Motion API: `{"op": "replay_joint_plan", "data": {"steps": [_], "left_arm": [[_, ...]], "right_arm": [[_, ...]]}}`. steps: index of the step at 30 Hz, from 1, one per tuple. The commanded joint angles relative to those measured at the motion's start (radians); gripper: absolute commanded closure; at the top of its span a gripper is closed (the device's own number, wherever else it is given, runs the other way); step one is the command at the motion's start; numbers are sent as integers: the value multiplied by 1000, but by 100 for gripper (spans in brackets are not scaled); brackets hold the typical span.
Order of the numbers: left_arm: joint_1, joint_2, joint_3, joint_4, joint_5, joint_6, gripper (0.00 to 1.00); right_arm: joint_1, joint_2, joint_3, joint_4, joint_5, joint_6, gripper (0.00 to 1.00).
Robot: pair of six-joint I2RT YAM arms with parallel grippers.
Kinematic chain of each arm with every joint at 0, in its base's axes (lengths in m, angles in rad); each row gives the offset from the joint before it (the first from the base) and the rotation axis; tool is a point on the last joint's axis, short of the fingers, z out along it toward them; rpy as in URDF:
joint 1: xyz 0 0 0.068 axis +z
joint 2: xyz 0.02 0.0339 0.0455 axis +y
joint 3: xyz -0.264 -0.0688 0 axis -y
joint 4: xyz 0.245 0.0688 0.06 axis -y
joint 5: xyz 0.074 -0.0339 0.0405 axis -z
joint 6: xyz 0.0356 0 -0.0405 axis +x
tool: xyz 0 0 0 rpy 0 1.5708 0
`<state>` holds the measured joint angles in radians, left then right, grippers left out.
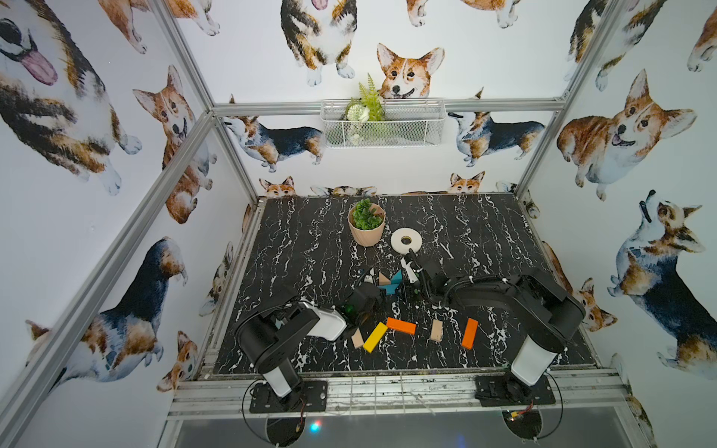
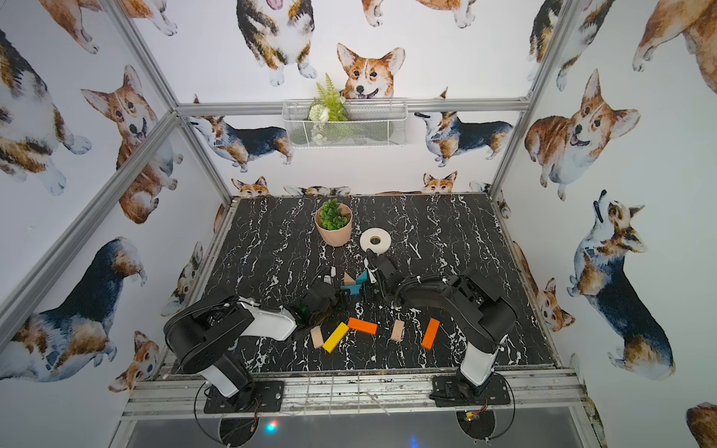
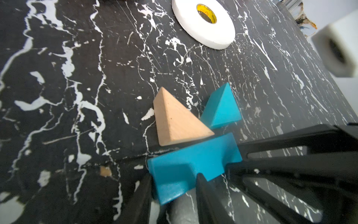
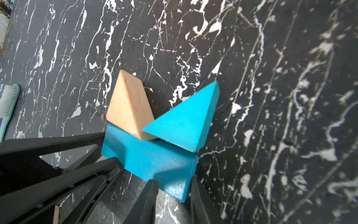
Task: Assemble a carrot with building blocks
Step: Adjust the building block at the center of the board, then assemble the building block at the center of the board.
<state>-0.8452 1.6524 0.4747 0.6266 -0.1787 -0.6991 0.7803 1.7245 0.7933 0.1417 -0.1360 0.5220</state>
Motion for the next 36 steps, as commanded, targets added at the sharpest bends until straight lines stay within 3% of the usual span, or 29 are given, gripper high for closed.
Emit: {"op": "replay_joint_plan", "data": {"steps": [1, 4, 12, 19, 27, 36], "left_arm": [[-10, -54, 4, -57, 122, 20, 53], [-9, -108, -6, -107, 87, 33, 50], [-12, -281, -57, -229, 34, 46, 49], [-117, -393, -155, -219, 29, -18, 52], [-188, -312, -172, -116, 61, -19, 54], [-213, -230, -154, -45, 84, -11, 54]], "right_arm": [[9, -43, -35, -21, -51, 9, 62], [12, -103, -75, -24, -32, 11, 55], [83, -252, -165, -69, 48, 33, 55], [173, -392, -231, -142, 113, 85, 57], [305, -528, -340, -188, 211, 192, 57], [333, -533, -377, -162, 195, 230, 59]]}}
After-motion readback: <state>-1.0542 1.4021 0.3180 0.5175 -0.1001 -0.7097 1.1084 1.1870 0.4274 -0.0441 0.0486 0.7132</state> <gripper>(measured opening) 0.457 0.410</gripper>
